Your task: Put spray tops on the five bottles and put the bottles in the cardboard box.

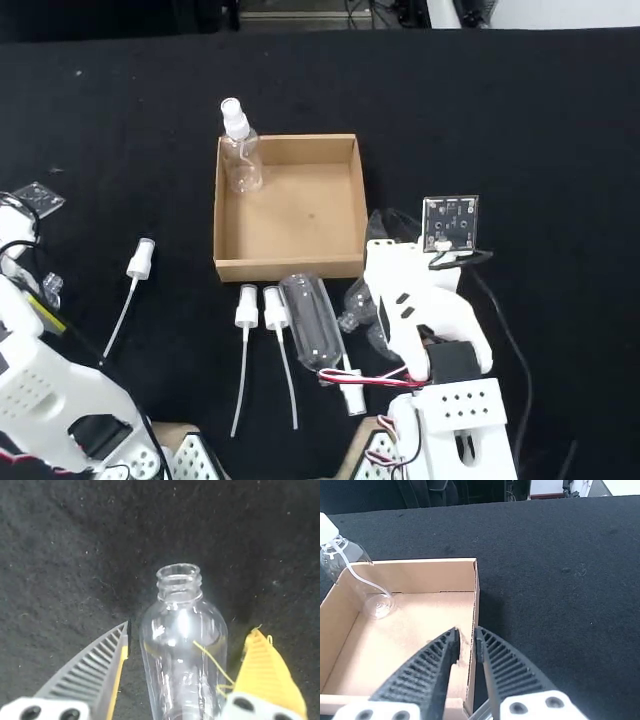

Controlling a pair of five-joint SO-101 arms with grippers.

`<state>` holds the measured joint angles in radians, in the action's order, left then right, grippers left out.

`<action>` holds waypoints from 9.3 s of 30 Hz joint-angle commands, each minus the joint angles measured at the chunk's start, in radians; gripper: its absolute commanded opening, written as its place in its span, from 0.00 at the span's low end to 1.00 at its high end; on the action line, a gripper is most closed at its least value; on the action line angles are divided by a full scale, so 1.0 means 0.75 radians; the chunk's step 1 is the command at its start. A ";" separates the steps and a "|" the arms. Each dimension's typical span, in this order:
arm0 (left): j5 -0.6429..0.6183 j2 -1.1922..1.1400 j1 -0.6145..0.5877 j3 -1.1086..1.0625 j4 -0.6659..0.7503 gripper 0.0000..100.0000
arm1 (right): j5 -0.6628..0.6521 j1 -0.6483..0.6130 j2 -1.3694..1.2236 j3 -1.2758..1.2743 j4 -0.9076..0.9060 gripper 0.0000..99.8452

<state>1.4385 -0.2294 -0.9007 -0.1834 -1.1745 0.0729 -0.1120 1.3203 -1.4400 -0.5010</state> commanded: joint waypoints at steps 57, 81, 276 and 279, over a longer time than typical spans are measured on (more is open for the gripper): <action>-0.661 0.499 -0.623 -0.191 0.137 0.03 | 0.777 -1.187 -1.900 1.548 0.127 0.21; -0.661 0.499 -0.647 -0.195 0.133 0.03 | 1.154 -1.119 -2.577 2.024 0.125 0.20; -1.851 2.727 1.597 -1.797 1.060 0.03 | -0.084 -0.810 -0.247 0.832 0.072 0.15; -1.851 2.727 1.597 -1.799 1.060 0.03 | -0.084 -0.804 -0.220 0.858 0.059 0.14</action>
<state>0.0529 1.8052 0.2915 -1.5489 -0.4074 0.0192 -0.7089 1.1193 -0.8493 -0.4473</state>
